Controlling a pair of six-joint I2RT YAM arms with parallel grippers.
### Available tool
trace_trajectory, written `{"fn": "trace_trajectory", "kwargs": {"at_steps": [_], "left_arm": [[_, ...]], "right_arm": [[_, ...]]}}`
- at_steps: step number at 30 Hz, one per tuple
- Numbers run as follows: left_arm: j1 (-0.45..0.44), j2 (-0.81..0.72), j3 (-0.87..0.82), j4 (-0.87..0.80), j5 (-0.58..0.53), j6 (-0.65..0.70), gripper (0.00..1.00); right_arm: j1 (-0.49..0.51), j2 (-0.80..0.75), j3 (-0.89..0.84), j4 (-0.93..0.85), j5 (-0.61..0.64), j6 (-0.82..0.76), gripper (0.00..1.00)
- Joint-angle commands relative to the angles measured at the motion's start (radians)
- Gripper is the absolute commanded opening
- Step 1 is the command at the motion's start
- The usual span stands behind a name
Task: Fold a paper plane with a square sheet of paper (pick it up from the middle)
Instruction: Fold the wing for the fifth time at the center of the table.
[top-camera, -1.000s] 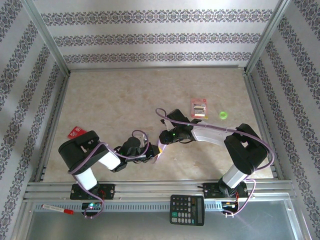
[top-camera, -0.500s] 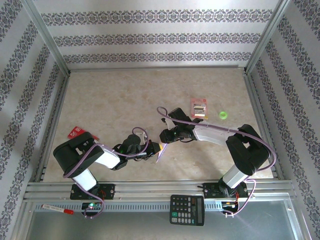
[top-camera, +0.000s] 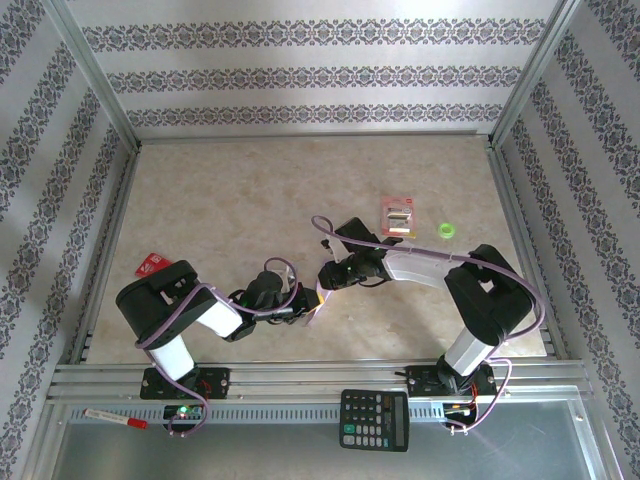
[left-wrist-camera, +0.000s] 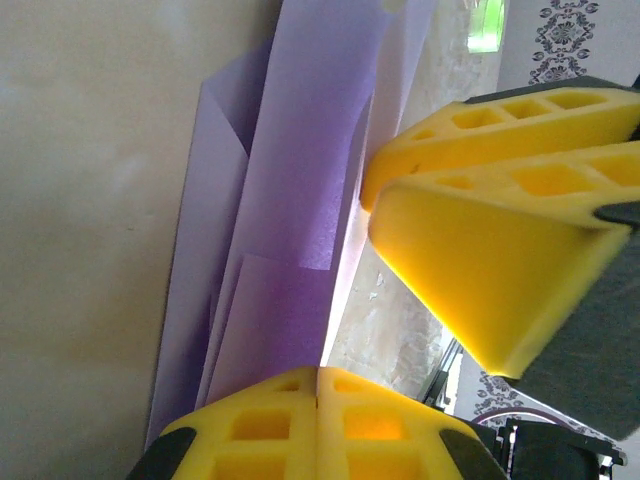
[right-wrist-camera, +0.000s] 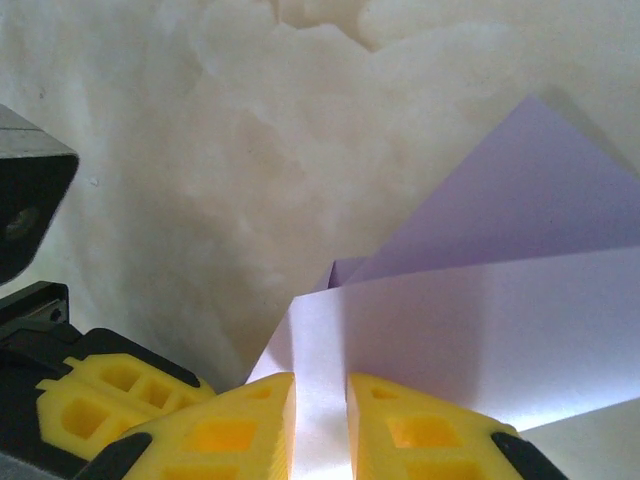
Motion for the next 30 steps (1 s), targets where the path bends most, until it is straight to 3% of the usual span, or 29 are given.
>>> {"fn": "trace_trajectory", "kwargs": {"at_steps": [1, 30], "left_arm": [[0.017, 0.015, -0.017, 0.071, 0.002, -0.019, 0.0], [0.018, 0.061, -0.048, 0.116, -0.026, -0.051, 0.01]], "right_arm": [[0.002, 0.02, 0.023, 0.02, -0.011, -0.017, 0.21], [-0.015, 0.156, 0.054, 0.04, -0.013, -0.039, 0.18]]}}
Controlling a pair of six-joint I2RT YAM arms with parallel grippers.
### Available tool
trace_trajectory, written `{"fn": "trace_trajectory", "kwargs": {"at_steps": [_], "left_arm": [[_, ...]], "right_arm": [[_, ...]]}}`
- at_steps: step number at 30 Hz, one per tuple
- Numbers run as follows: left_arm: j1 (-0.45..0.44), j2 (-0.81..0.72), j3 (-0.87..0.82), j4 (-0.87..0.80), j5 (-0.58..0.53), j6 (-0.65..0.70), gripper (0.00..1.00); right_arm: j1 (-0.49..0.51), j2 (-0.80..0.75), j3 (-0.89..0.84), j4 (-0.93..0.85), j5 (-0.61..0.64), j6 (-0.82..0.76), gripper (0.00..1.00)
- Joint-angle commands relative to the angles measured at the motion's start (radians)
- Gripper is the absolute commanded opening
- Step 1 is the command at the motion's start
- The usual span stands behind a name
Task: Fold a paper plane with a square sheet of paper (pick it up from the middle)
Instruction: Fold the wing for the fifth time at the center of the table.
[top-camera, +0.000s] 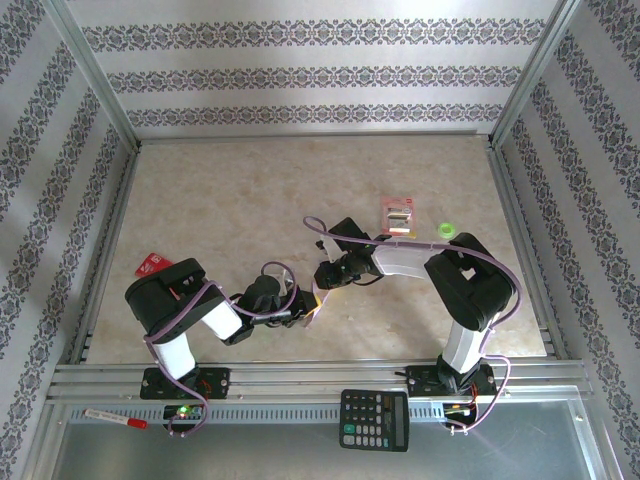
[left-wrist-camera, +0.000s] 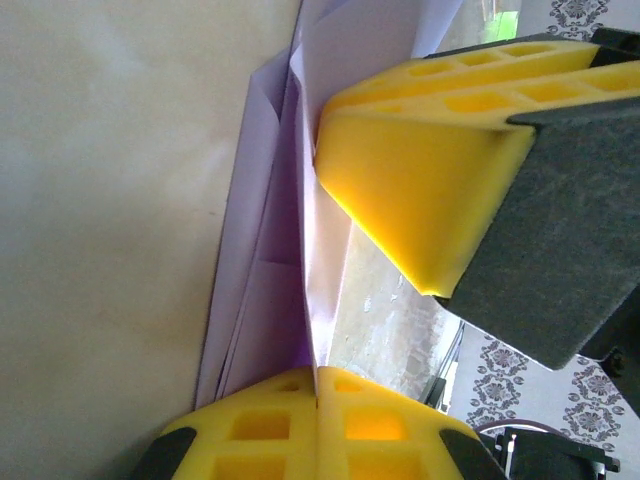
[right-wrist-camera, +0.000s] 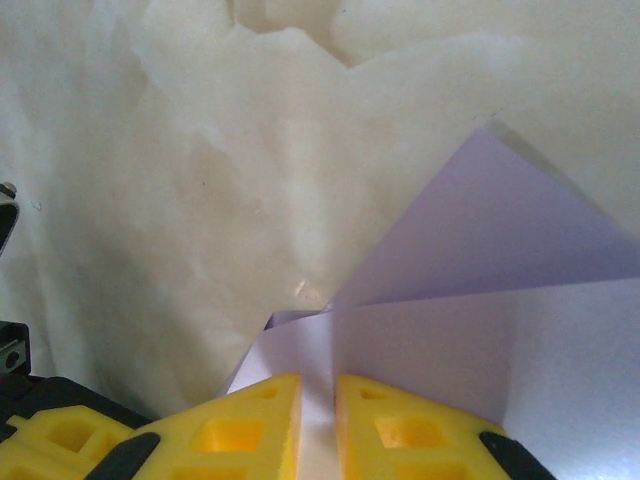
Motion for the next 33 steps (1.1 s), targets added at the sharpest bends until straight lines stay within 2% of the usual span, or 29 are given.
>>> {"fn": "trace_trajectory", "kwargs": {"at_steps": [1, 8, 15, 20, 24, 28, 33], "left_arm": [[0.018, -0.001, -0.012, 0.015, -0.013, 0.0, 0.02], [0.018, -0.129, 0.004, -0.121, -0.014, 0.061, 0.16], [0.017, -0.379, 0.033, -0.495, -0.07, 0.194, 0.33], [0.017, -0.483, 0.086, -0.776, -0.076, 0.296, 0.43], [0.003, -0.494, 0.154, -0.942, -0.078, 0.383, 0.49], [-0.03, -0.445, 0.223, -1.064, -0.108, 0.444, 0.57], [-0.059, -0.354, 0.287, -1.112, -0.11, 0.498, 0.64]], "right_arm": [[-0.009, 0.029, 0.0, 0.003, 0.005, -0.019, 0.17], [-0.012, 0.029, -0.007, -0.004, 0.001, -0.021, 0.16], [-0.012, 0.036, -0.003, -0.003, -0.003, -0.021, 0.16], [-0.013, 0.036, -0.001, -0.003, -0.004, -0.021, 0.16], [-0.015, 0.037, 0.002, -0.001, -0.008, -0.016, 0.16], [-0.014, 0.036, 0.0, 0.006, -0.013, -0.009, 0.16], [-0.014, 0.039, 0.002, 0.011, -0.018, -0.007, 0.16]]}}
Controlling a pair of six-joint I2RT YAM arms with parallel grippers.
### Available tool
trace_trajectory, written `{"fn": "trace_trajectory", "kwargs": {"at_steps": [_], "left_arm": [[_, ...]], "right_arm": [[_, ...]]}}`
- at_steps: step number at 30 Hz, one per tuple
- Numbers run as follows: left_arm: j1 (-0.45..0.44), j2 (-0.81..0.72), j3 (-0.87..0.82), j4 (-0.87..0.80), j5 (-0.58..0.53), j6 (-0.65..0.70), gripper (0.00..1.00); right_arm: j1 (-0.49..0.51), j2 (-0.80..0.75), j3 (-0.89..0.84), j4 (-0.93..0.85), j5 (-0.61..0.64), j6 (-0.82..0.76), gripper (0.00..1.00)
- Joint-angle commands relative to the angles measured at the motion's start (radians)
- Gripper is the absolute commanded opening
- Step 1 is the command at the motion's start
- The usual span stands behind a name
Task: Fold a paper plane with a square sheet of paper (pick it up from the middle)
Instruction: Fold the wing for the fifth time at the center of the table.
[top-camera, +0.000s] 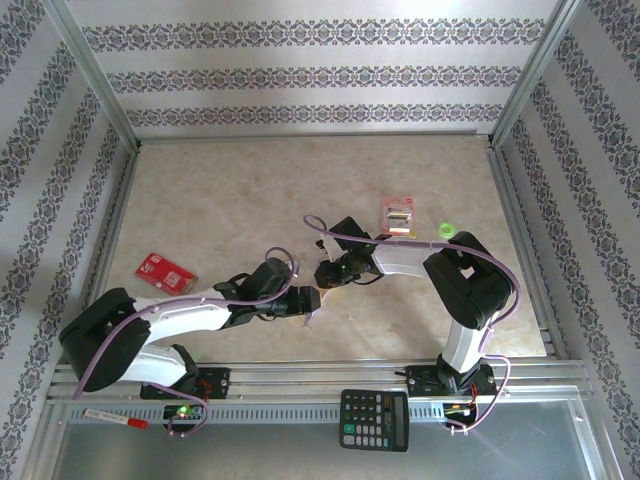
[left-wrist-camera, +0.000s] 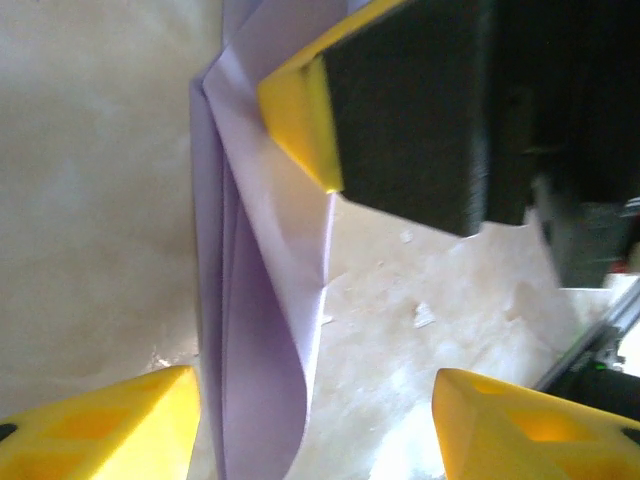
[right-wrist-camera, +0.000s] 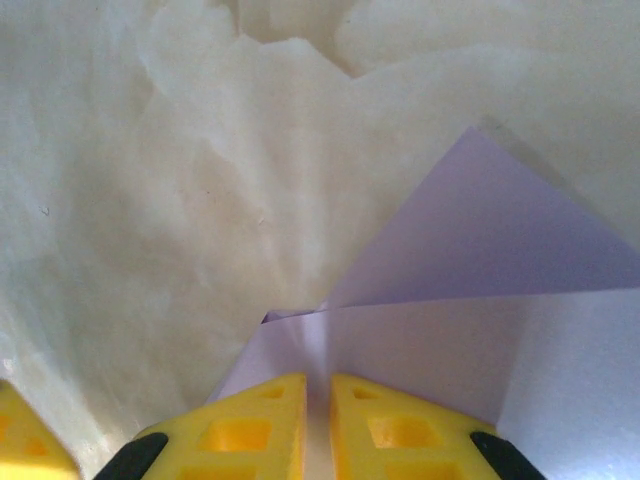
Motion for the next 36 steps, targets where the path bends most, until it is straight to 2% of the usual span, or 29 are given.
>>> {"fn": "trace_trajectory", "kwargs": {"at_steps": [1, 6, 22, 36], "left_arm": [[-0.023, 0.059, 0.042, -0.105, -0.016, 0.08, 0.64], [-0.029, 0.124, 0.067, -0.085, -0.012, 0.095, 0.61], [-0.028, 0.167, 0.077, -0.059, -0.002, 0.098, 0.36], [-0.013, 0.173, 0.056, -0.023, 0.035, 0.076, 0.26]], "right_arm": [[-0.007, 0.028, 0.001, -0.006, 0.003, -0.006, 0.16], [-0.008, 0.027, 0.001, -0.005, 0.002, -0.006, 0.17], [-0.01, 0.006, 0.007, -0.005, -0.002, -0.005, 0.18], [-0.012, -0.034, 0.014, -0.016, -0.009, -0.004, 0.21]]}}
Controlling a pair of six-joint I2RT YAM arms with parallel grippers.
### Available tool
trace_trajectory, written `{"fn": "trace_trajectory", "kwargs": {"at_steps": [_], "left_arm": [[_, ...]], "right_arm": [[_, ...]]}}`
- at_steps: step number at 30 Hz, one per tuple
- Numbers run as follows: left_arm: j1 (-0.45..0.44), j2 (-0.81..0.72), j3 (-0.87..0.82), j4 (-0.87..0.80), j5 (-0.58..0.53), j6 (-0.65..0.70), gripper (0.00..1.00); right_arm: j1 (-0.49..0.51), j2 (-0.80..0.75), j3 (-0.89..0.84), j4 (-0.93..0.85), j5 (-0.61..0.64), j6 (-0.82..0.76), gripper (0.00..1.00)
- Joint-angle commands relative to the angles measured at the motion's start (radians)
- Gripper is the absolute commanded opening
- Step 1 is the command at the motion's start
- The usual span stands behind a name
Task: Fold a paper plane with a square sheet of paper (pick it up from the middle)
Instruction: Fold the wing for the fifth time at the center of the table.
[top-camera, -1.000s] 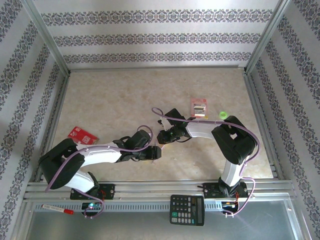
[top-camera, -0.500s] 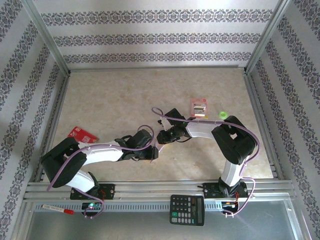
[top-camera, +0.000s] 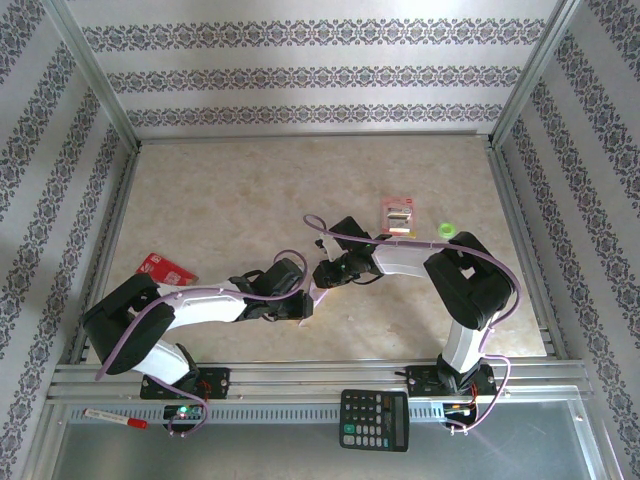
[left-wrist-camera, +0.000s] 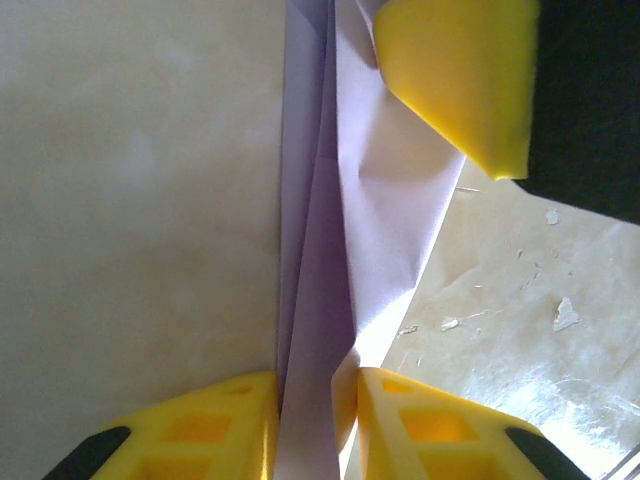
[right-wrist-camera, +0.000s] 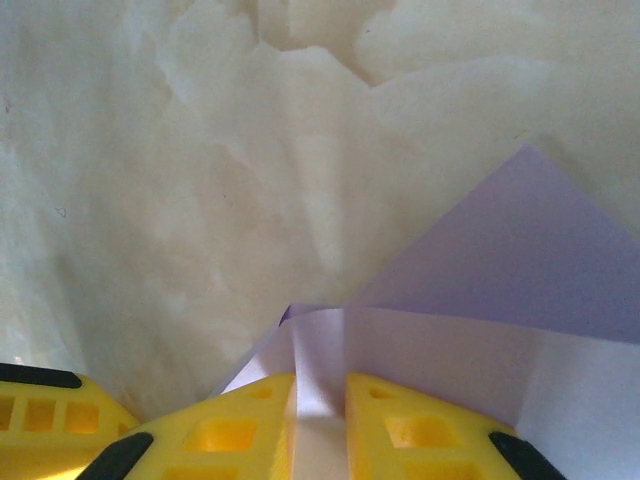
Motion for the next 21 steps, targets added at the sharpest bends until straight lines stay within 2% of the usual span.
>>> {"fn": "trace_trajectory", "kwargs": {"at_steps": [1, 21], "left_arm": [[-0.006, 0.046, -0.021, 0.1, 0.07, -0.012, 0.25], [0.008, 0.049, -0.053, 0.128, 0.083, -0.037, 0.18]], "right_arm": [[-0.014, -0.03, 0.015, -0.025, 0.001, -0.006, 0.21], [-0.023, -0.051, -0.005, -0.007, -0.011, 0.008, 0.23]]}}
